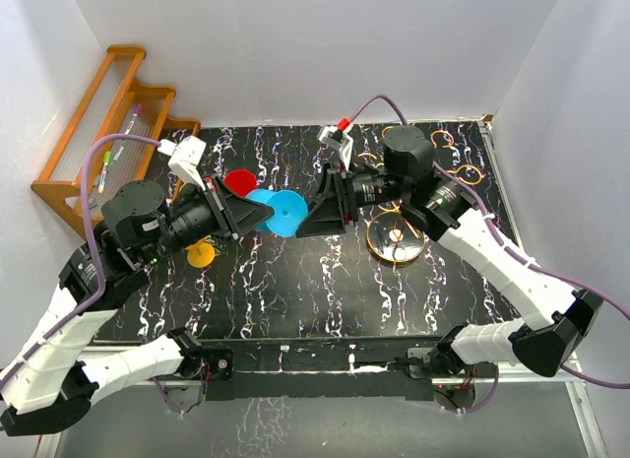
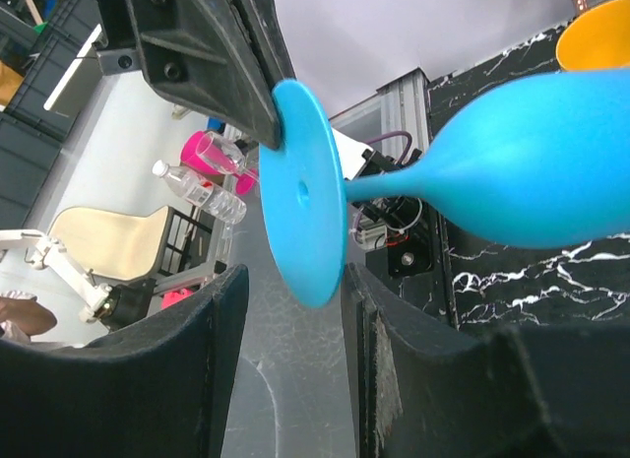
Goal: Take the wine glass off the wine glass rack
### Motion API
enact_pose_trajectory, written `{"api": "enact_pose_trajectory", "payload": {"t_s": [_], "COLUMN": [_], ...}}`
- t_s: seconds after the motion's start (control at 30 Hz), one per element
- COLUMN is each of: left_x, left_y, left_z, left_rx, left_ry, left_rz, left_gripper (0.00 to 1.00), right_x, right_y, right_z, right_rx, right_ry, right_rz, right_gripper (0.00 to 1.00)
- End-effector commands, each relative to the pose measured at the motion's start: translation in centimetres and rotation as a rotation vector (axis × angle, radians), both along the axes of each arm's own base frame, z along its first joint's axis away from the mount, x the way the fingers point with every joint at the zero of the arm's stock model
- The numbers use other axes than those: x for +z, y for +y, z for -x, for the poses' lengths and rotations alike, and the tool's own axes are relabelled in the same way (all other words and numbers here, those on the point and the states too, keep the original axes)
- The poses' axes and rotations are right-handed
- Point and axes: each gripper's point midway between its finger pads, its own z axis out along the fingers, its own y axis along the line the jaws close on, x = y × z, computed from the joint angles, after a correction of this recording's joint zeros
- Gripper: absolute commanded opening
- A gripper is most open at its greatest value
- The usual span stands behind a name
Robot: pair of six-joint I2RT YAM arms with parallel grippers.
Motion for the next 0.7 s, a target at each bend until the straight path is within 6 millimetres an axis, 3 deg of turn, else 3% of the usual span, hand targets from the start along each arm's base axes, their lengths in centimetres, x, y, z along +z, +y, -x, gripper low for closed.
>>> {"api": "enact_pose_trajectory", "payload": {"t_s": [0.0,0.23,0.43,0.5,0.67], "left_x": [1.1,0.6,0.2,0.0,-1.3], "left_y": [0.6,0.5,0.6,0.9,3.7], "left_z": [0.9,1.0,1.1,0.9,0.6], "left_rx": [-0.018,-0.024,-0.020,0.000,0.142], "left_ry": [-0.036,-0.025,-0.016,-0.005,0.068], "left_rz": [0.018,0.014,0.008,0.001,-0.026], "left_gripper": [0.00,0.00,0.00,0.00,0.31], "right_x": [3.2,3.5,3.2,3.1,2.3], "right_y": [0.6,2.2,3.6,3.7,3.3], "right_z": [0.0,0.7,1.4,1.3,0.4], "right_rx": [-0.008,0.042,0.067,0.048,-0.034], "right_ry": [-0.123,-0.127,-0.118,-0.128,-0.164], "right_rz": [-0.072,-0.088,-0.081,-0.076,-0.039], "right_gripper": [0.45,0.42,0.09,0.08,0.08]}}
